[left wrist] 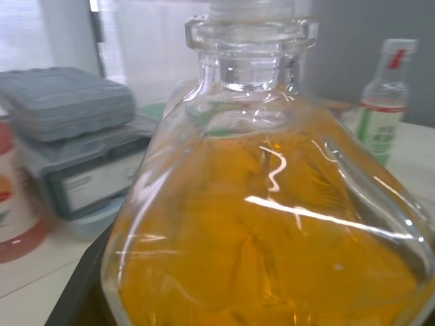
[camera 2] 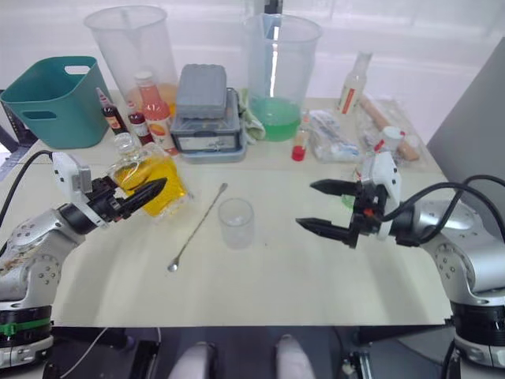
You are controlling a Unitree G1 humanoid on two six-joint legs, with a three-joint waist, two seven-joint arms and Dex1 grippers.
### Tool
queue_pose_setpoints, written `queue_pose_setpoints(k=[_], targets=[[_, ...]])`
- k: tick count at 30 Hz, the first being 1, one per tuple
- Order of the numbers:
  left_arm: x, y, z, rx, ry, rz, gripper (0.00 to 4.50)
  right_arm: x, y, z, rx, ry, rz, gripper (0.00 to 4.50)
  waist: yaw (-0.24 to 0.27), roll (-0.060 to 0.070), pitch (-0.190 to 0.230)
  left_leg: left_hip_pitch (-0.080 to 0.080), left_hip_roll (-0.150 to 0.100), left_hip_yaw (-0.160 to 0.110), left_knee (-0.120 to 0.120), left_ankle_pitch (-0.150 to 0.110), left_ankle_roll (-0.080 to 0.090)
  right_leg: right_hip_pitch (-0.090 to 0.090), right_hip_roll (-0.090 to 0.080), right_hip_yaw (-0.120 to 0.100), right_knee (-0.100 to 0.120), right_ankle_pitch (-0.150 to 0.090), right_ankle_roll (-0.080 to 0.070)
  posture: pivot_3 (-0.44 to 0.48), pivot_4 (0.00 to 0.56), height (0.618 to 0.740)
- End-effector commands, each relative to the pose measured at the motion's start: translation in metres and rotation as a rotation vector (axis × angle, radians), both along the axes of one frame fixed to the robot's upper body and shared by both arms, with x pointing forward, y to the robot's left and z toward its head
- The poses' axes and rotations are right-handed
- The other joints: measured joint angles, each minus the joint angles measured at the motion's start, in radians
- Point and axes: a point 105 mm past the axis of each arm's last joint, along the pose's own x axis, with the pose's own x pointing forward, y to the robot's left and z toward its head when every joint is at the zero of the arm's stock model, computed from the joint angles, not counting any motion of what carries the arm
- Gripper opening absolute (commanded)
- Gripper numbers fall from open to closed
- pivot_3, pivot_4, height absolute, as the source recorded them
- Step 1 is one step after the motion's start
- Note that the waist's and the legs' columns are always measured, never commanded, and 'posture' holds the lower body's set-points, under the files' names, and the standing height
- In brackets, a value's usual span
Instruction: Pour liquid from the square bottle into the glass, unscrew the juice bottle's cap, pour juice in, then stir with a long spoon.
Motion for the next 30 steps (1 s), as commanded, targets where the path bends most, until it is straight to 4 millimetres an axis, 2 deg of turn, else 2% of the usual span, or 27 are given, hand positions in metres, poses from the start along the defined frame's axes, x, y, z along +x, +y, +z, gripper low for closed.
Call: queue_pose_setpoints(k=[1, 11, 23, 30], targets=[[-0.024, -0.011, 0.032, 0.023, -0.097, -0.170, 2.86, -0.010, 0.000, 0.016, 0.003, -0.058, 0.013, 4.50, -0.001, 0.000, 0.000, 0.000, 0.000, 0.000, 0.000, 0.000, 0.000, 0.000, 0.000, 0.000, 0.000, 0.000, 0.000, 0.000, 0.150, 0.739], [-0.048, -0.020, 0.019, 0.137, 0.007, -0.411, 2.86, -0.021, 0.003, 0.022, 0.017, -0.044, 0.039, 4.50, 0.005, 0.000, 0.000, 0.000, 0.000, 0.000, 0.001, 0.000, 0.000, 0.000, 0.000, 0.000, 0.000, -0.001, 0.000, 0.000, 0.150, 0.739], [-0.078, -0.069, -0.013, 0.196, 0.054, -0.682, 2.86, -0.024, 0.004, 0.025, 0.021, -0.050, 0.030, 4.50, 0.009, 0.000, 0.000, -0.001, 0.000, 0.000, 0.001, 0.000, 0.000, 0.000, 0.000, 0.000, 0.000, -0.001, 0.000, 0.000, 0.150, 0.739], [-0.075, -0.092, -0.021, 0.197, 0.000, -0.737, 2.86, -0.030, 0.002, 0.026, 0.010, -0.048, 0.014, 4.50, 0.010, 0.000, 0.000, -0.001, 0.000, 0.000, 0.003, 0.000, 0.000, 0.000, 0.000, 0.000, 0.000, 0.000, 0.000, 0.000, 0.150, 0.739]])
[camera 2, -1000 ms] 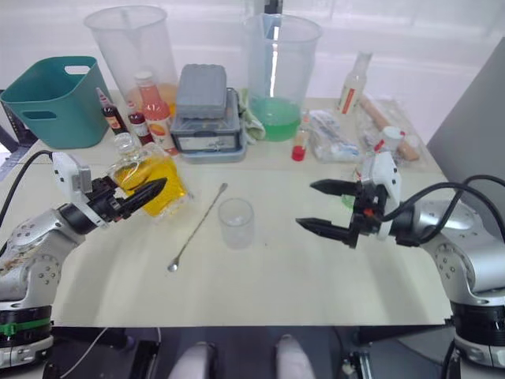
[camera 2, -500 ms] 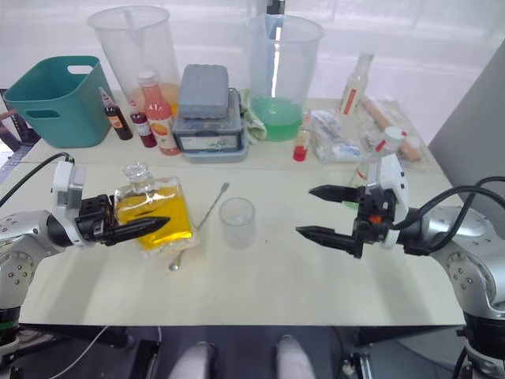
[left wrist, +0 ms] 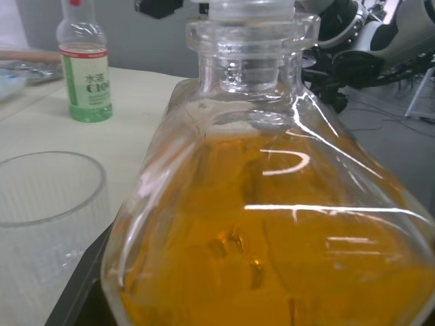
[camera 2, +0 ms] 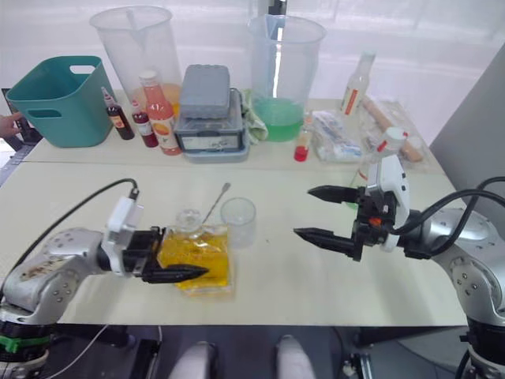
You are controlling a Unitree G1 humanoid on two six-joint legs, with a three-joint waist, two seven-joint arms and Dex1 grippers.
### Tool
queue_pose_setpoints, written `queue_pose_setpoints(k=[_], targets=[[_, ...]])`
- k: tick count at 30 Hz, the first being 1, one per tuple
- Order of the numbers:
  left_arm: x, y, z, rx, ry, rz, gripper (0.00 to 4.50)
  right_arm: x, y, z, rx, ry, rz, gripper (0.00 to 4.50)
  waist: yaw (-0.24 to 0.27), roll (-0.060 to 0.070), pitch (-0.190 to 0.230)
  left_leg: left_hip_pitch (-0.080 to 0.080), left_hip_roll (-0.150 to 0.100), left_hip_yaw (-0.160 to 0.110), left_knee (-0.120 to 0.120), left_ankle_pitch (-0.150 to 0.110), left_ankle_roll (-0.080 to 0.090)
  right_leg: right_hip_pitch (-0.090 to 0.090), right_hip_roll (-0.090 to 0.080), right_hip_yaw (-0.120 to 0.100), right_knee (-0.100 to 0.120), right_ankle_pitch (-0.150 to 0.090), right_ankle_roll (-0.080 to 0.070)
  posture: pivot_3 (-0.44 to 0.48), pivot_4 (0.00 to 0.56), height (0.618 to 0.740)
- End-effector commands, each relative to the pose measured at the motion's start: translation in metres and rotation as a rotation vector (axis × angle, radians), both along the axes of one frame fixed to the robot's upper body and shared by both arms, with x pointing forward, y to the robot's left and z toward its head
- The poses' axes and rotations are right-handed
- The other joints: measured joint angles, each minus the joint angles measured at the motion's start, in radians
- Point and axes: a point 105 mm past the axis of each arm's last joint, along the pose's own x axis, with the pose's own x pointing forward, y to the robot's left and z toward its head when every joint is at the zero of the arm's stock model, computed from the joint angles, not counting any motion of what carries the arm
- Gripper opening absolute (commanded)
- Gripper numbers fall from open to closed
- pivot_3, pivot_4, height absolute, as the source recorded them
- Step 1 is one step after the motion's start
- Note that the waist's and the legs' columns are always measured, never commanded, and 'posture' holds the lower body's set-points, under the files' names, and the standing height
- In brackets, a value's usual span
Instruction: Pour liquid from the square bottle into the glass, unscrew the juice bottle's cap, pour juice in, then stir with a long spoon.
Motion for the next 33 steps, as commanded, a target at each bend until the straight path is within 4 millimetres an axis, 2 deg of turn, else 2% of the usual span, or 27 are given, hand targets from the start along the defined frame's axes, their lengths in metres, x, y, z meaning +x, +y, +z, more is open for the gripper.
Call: queue_pose_setpoints(k=[1, 7, 10, 15, 22, 26, 27, 29, 33], targets=[[-0.003, -0.009, 0.019, -0.041, -0.129, -0.058, 2.86, -0.007, 0.000, 0.013, 0.002, -0.050, 0.007, 4.50, -0.001, 0.000, 0.000, 0.000, 0.000, 0.000, 0.000, 0.000, 0.000, 0.000, 0.000, 0.000, 0.000, 0.000, 0.000, 0.000, 0.150, 0.739], [0.008, -0.019, -0.001, -0.024, -0.171, -0.038, 2.86, -0.008, -0.001, 0.016, -0.013, -0.056, 0.002, 4.50, -0.001, 0.000, 0.000, 0.001, 0.000, 0.000, 0.000, 0.000, 0.000, 0.001, 0.000, 0.000, 0.000, 0.000, 0.000, 0.000, 0.150, 0.739], [0.010, -0.020, -0.004, -0.027, -0.171, -0.040, 2.86, -0.008, -0.001, 0.017, -0.016, -0.054, 0.002, 4.50, -0.002, 0.000, 0.000, 0.000, 0.000, 0.000, 0.001, 0.000, 0.000, 0.001, 0.000, 0.000, 0.000, 0.000, 0.000, 0.000, 0.150, 0.739], [0.010, -0.013, -0.019, 0.012, -0.156, -0.037, 2.86, -0.010, -0.002, 0.016, -0.021, -0.046, 0.000, 4.50, -0.001, 0.000, 0.000, 0.000, 0.000, 0.000, 0.001, 0.000, 0.000, 0.001, 0.000, 0.000, 0.000, 0.000, 0.000, 0.000, 0.150, 0.739], [0.014, -0.006, -0.018, 0.032, -0.183, -0.031, 2.86, -0.011, 0.000, 0.014, -0.013, -0.039, 0.006, 4.50, -0.001, 0.000, 0.000, 0.000, 0.000, 0.000, 0.001, 0.000, 0.000, 0.001, 0.000, 0.000, 0.000, 0.000, 0.000, 0.000, 0.150, 0.739], [0.015, 0.000, -0.028, 0.058, -0.150, -0.021, 2.86, -0.011, 0.002, 0.014, -0.008, -0.037, 0.018, 4.50, -0.001, 0.000, 0.000, 0.001, 0.000, 0.000, 0.001, 0.000, 0.000, 0.001, 0.000, 0.000, 0.000, 0.000, 0.000, 0.000, 0.150, 0.739], [0.015, 0.002, -0.031, 0.062, -0.138, -0.018, 3.88, -0.011, 0.003, 0.014, -0.008, -0.037, 0.019, 4.50, -0.001, 0.000, 0.000, 0.001, 0.000, 0.000, 0.001, 0.000, 0.000, 0.001, 0.000, 0.000, 0.000, 0.000, 0.000, 0.000, 0.150, 0.739], [0.015, 0.005, -0.034, 0.066, -0.121, -0.011, 4.48, -0.010, 0.004, 0.014, -0.009, -0.037, 0.021, 4.50, -0.002, 0.001, 0.000, 0.002, 0.000, 0.000, 0.001, 0.000, 0.000, 0.002, 0.000, 0.000, 0.001, 0.000, 0.000, 0.000, 0.150, 0.739], [0.016, 0.009, -0.031, 0.053, -0.122, 0.017, 4.49, -0.008, 0.005, 0.014, -0.010, -0.033, 0.028, 4.50, -0.002, 0.001, 0.000, 0.005, 0.000, 0.000, 0.001, 0.000, 0.001, 0.005, 0.000, 0.000, 0.000, 0.000, 0.000, 0.000, 0.150, 0.739]])
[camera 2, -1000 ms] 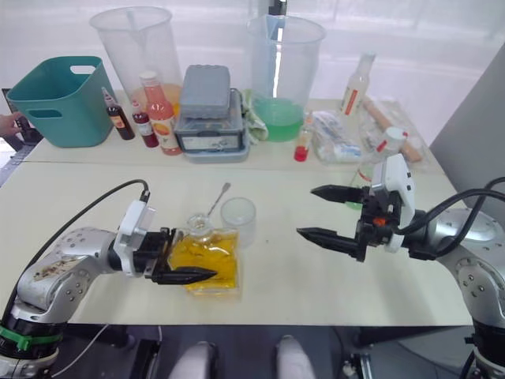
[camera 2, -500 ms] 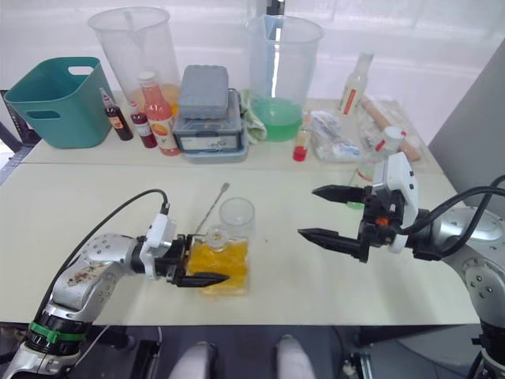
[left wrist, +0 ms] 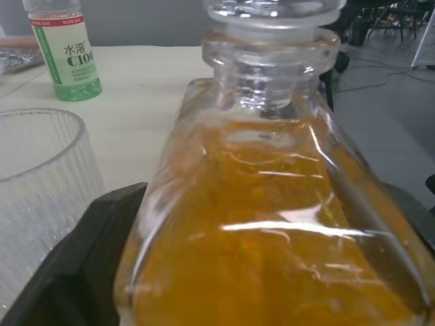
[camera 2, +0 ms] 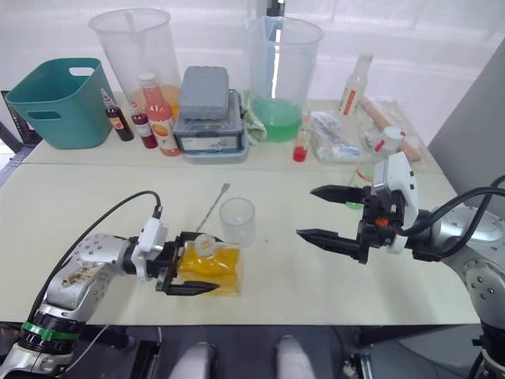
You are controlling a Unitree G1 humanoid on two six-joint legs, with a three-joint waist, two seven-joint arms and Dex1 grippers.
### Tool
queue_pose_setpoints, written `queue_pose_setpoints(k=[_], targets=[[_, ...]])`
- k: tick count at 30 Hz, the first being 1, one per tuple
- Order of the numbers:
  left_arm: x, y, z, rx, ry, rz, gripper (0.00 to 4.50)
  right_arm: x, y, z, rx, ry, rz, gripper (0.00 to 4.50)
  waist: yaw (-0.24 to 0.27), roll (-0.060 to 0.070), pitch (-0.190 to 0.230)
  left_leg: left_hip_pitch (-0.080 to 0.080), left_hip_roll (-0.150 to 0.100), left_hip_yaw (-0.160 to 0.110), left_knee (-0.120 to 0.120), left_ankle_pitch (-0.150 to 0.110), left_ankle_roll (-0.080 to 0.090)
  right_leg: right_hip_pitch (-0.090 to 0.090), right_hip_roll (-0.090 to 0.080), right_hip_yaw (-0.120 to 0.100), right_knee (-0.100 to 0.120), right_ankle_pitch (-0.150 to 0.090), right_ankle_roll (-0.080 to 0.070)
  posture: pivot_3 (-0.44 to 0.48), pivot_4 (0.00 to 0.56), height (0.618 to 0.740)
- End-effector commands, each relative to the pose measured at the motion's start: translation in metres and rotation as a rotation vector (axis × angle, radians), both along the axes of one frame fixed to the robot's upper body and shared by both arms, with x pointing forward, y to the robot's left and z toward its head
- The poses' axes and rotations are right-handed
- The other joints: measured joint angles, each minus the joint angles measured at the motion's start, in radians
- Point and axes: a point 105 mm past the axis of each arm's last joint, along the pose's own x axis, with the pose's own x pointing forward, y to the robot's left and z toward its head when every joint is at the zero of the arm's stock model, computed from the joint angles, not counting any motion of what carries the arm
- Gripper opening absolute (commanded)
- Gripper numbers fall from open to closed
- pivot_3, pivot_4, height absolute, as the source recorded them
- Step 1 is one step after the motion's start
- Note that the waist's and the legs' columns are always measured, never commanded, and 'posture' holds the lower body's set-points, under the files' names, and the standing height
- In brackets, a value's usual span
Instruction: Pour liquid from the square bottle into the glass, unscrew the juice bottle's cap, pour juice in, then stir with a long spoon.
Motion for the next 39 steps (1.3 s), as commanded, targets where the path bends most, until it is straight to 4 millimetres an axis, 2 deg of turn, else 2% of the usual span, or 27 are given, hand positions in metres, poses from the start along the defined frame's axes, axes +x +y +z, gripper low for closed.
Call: queue_pose_setpoints(k=[1, 7, 13, 21, 22, 24, 26, 31, 35, 37, 39], targets=[[-0.001, 0.005, 0.010, -0.029, -0.022, 0.021, 4.49, -0.002, 0.002, 0.008, 0.003, -0.037, 0.017, 4.50, 0.000, 0.000, 0.000, 0.001, 0.000, 0.000, 0.000, 0.000, 0.000, 0.001, 0.000, 0.000, 0.000, 0.000, 0.000, 0.000, 0.150, 0.739], [-0.012, -0.002, 0.036, -0.078, -0.016, -0.004, 4.49, 0.001, 0.005, 0.006, 0.013, -0.033, 0.034, 4.50, 0.002, 0.000, 0.000, 0.001, 0.000, 0.000, 0.001, 0.000, 0.000, 0.003, 0.000, 0.000, -0.001, 0.000, 0.000, 0.000, 0.150, 0.739], [-0.013, 0.006, 0.021, -0.009, -0.021, 0.008, 4.49, 0.004, 0.007, 0.001, 0.012, -0.031, 0.038, 4.50, 0.000, 0.001, 0.000, 0.003, 0.000, 0.000, 0.000, -0.001, 0.001, 0.003, 0.000, 0.000, -0.001, 0.000, 0.000, 0.000, 0.150, 0.739], [-0.011, -0.003, 0.018, -0.014, -0.033, -0.013, 4.49, 0.004, 0.009, 0.002, 0.015, -0.043, 0.042, 4.50, 0.003, 0.001, 0.000, 0.002, 0.000, 0.000, 0.001, -0.001, 0.001, 0.004, 0.000, 0.000, -0.001, 0.000, 0.000, 0.000, 0.150, 0.739], [-0.011, -0.004, 0.018, -0.016, -0.034, -0.016, 3.96, 0.004, 0.010, 0.003, 0.016, -0.047, 0.044, 4.50, 0.002, 0.001, 0.000, 0.002, 0.000, 0.000, 0.001, -0.001, 0.001, 0.004, 0.000, 0.000, -0.001, 0.000, 0.000, 0.000, 0.150, 0.739], [-0.011, -0.004, 0.017, -0.015, -0.033, -0.023, 3.39, 0.005, 0.013, 0.005, 0.021, -0.056, 0.048, 4.50, 0.001, 0.001, 0.000, 0.002, 0.000, 0.000, 0.001, -0.001, 0.001, 0.004, 0.000, 0.000, -0.001, 0.000, 0.000, 0.000, 0.150, 0.739], [-0.009, -0.003, 0.015, -0.009, -0.035, -0.021, 2.79, 0.004, 0.020, 0.007, 0.033, -0.065, 0.064, 4.50, 0.000, 0.002, 0.000, 0.002, 0.000, 0.000, 0.001, -0.001, 0.001, 0.004, 0.000, 0.000, -0.001, 0.000, 0.000, 0.000, 0.150, 0.739], [-0.005, -0.002, 0.012, 0.008, -0.047, -0.015, 2.79, -0.004, 0.050, 0.012, 0.038, -0.083, 0.153, 4.50, 0.001, 0.002, 0.000, 0.002, 0.000, 0.000, 0.001, -0.001, 0.001, 0.004, 0.000, 0.000, -0.001, 0.000, 0.000, 0.000, 0.150, 0.739], [-0.003, -0.004, 0.011, 0.015, -0.054, -0.015, 2.79, -0.013, 0.086, 0.009, 0.006, -0.112, 0.250, 4.50, 0.002, 0.002, -0.001, 0.003, 0.000, 0.000, 0.001, -0.001, 0.001, 0.004, 0.000, 0.000, -0.001, 0.000, 0.000, 0.000, 0.150, 0.739], [-0.002, -0.006, 0.012, 0.012, -0.059, -0.016, 2.79, -0.018, 0.102, 0.003, -0.024, -0.115, 0.304, 4.50, 0.002, 0.002, -0.001, 0.003, 0.000, 0.000, 0.001, -0.001, 0.001, 0.004, 0.000, 0.000, -0.001, 0.000, 0.000, 0.000, 0.150, 0.739], [-0.001, -0.007, 0.014, 0.007, -0.061, -0.012, 2.79, -0.018, 0.106, -0.007, -0.069, -0.093, 0.317, 4.50, 0.008, 0.002, -0.001, 0.002, 0.000, 0.000, 0.002, -0.001, 0.001, 0.004, 0.000, 0.000, -0.001, 0.000, 0.000, 0.000, 0.150, 0.739]])
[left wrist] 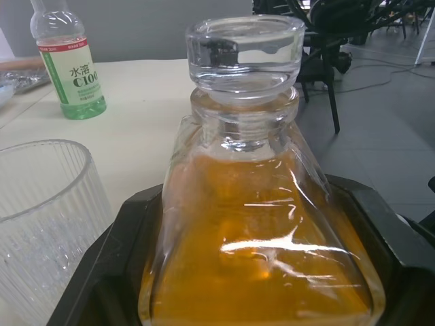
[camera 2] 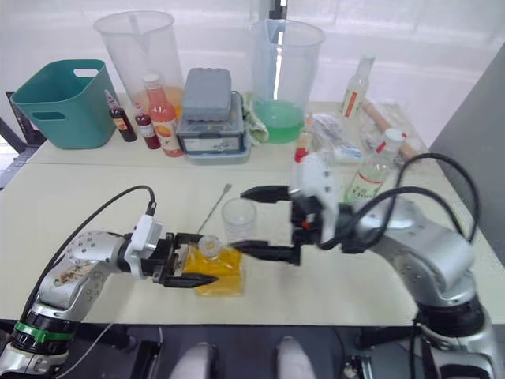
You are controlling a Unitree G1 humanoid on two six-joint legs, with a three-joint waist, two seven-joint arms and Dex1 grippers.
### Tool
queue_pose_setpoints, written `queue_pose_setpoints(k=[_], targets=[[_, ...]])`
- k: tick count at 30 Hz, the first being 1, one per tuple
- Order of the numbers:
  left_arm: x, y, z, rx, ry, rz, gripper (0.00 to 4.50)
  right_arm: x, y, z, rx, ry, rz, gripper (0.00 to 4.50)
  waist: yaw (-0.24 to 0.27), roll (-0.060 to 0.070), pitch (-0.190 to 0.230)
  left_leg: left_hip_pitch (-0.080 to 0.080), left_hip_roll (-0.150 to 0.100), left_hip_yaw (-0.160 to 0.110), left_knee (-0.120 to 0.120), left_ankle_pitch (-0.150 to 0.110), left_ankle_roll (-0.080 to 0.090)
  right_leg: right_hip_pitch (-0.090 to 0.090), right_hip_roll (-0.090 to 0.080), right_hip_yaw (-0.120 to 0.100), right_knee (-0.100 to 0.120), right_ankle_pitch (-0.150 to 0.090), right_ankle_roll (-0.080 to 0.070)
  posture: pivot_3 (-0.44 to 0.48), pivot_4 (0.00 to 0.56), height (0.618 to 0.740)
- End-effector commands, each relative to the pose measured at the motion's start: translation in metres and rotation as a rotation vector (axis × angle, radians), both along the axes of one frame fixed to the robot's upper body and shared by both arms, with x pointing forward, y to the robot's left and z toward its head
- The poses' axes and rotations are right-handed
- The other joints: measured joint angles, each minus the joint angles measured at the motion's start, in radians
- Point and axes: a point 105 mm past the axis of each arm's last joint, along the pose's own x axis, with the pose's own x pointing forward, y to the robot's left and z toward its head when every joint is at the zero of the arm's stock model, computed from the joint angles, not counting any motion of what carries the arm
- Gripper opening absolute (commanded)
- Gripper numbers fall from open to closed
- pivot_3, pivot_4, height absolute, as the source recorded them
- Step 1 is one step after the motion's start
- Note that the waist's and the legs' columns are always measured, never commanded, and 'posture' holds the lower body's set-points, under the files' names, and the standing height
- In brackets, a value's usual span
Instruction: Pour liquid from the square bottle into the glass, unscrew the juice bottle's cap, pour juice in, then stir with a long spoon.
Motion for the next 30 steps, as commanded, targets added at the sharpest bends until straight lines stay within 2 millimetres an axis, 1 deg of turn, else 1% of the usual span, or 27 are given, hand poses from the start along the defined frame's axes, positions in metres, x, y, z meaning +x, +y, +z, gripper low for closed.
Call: queue_pose_setpoints(k=[1, 4, 7, 10, 11, 14, 16, 20, 30], targets=[[0.003, -0.003, 0.002, 0.008, -0.022, 0.010, 2.79, -0.005, 0.006, -0.010, -0.070, -0.018, 0.021, 4.50, 0.006, 0.000, 0.000, 0.000, 0.000, 0.000, 0.000, 0.000, 0.000, 0.000, 0.000, 0.000, 0.000, 0.000, 0.000, 0.000, 0.150, 0.739], [0.002, -0.004, 0.002, 0.010, -0.018, 0.010, 2.79, -0.001, 0.009, -0.015, -0.083, -0.005, 0.017, 4.50, 0.005, 0.000, 0.000, -0.001, 0.000, 0.000, 0.001, 0.000, 0.000, 0.000, 0.000, 0.000, -0.001, 0.000, 0.000, 0.000, 0.150, 0.739], [0.002, -0.005, 0.002, 0.009, -0.017, 0.009, 2.79, 0.002, 0.016, -0.012, -0.065, 0.003, 0.025, 4.50, 0.003, 0.000, 0.000, 0.000, 0.000, 0.000, 0.001, 0.000, 0.000, 0.000, 0.000, 0.000, 0.000, 0.000, 0.000, 0.000, 0.150, 0.739], [0.001, -0.006, 0.003, 0.010, -0.017, 0.006, 2.79, 0.004, 0.017, -0.013, -0.069, 0.028, 0.021, 4.50, 0.005, 0.000, 0.000, 0.000, 0.000, 0.000, 0.001, 0.000, 0.000, 0.000, 0.000, 0.000, 0.000, 0.000, 0.000, 0.000, 0.150, 0.739], [0.001, -0.006, 0.003, 0.009, -0.017, 0.006, 2.79, 0.006, 0.017, -0.015, -0.082, 0.030, 0.008, 3.96, 0.005, 0.000, 0.000, 0.000, 0.000, 0.000, 0.001, 0.000, 0.000, 0.000, 0.000, 0.000, 0.000, 0.000, 0.000, 0.000, 0.150, 0.739], [0.000, -0.007, 0.004, 0.010, -0.016, 0.006, 2.79, 0.006, 0.018, -0.017, -0.094, 0.035, 0.010, 3.09, 0.005, 0.000, 0.000, 0.000, 0.000, 0.000, 0.001, 0.000, 0.000, 0.000, 0.000, 0.000, 0.000, 0.000, 0.000, 0.000, 0.150, 0.739], [0.000, -0.007, 0.004, 0.013, -0.017, 0.007, 2.79, 0.005, 0.021, -0.016, -0.076, 0.054, 0.027, 2.32, 0.005, 0.000, 0.000, 0.000, 0.000, 0.000, 0.001, 0.000, 0.000, 0.000, 0.000, 0.000, 0.000, 0.000, 0.000, 0.000, 0.150, 0.739], [0.001, -0.008, 0.004, 0.012, -0.019, 0.009, 2.79, 0.006, 0.026, -0.023, -0.063, 0.097, 0.030, 1.06, 0.003, 0.000, 0.000, 0.000, 0.000, 0.000, 0.001, 0.000, 0.000, 0.000, 0.000, 0.000, 0.000, 0.000, 0.000, 0.000, 0.150, 0.739], [-0.001, -0.010, 0.004, 0.018, -0.023, 0.008, 2.79, 0.002, 0.030, -0.030, -0.038, 0.129, 0.067, 1.05, 0.000, 0.000, 0.000, 0.000, 0.000, 0.000, 0.001, 0.000, 0.000, 0.000, 0.000, 0.000, 0.000, 0.000, 0.000, 0.000, 0.150, 0.739]])
